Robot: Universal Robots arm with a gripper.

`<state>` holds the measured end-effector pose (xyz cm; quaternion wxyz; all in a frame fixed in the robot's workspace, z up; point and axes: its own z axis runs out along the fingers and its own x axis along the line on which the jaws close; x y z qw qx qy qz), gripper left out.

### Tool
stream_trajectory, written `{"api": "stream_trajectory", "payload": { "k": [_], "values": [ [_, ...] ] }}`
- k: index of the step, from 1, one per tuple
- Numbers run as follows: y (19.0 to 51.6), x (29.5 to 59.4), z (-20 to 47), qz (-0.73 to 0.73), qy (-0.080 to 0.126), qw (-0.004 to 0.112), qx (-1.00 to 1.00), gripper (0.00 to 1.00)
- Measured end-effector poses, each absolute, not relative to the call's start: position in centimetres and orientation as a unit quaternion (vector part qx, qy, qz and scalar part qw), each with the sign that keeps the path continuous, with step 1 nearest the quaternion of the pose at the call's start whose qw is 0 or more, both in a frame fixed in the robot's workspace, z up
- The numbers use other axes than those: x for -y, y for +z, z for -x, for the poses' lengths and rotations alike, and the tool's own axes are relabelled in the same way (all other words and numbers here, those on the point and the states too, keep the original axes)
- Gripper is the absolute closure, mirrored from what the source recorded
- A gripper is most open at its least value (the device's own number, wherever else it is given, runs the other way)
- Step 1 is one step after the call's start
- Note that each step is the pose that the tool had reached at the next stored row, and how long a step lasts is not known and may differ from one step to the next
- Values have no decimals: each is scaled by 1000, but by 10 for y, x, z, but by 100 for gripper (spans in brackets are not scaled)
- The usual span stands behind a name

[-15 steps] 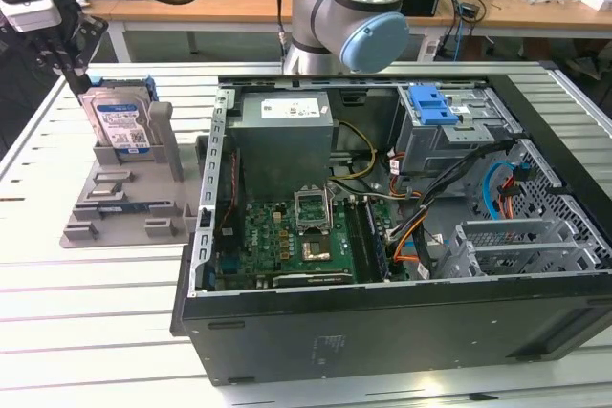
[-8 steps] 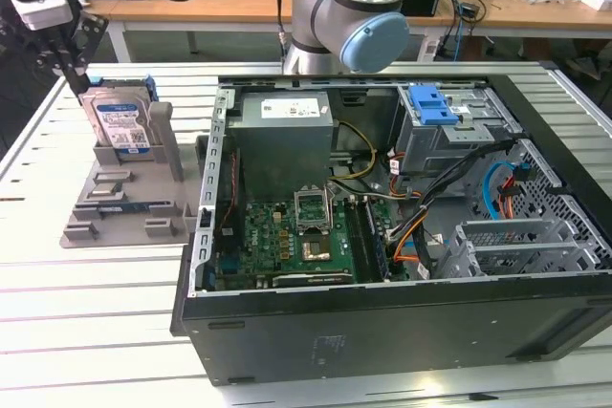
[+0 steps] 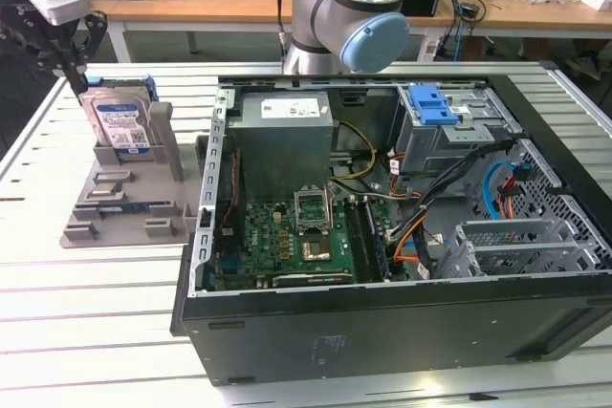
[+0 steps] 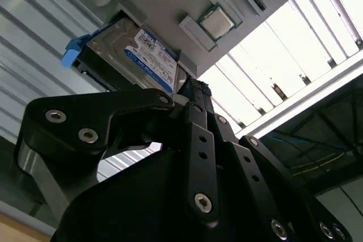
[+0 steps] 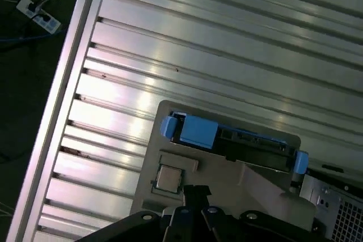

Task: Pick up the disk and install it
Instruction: 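Pick up the disk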

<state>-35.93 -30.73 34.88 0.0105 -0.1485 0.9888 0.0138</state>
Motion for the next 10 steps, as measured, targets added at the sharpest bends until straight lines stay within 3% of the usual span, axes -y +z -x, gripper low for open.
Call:
{"api": "stream_trajectory", "payload": {
  "k": [10],
  "values": [
    [349, 307, 359, 227, 15, 9, -974, 89]
  ]
}}
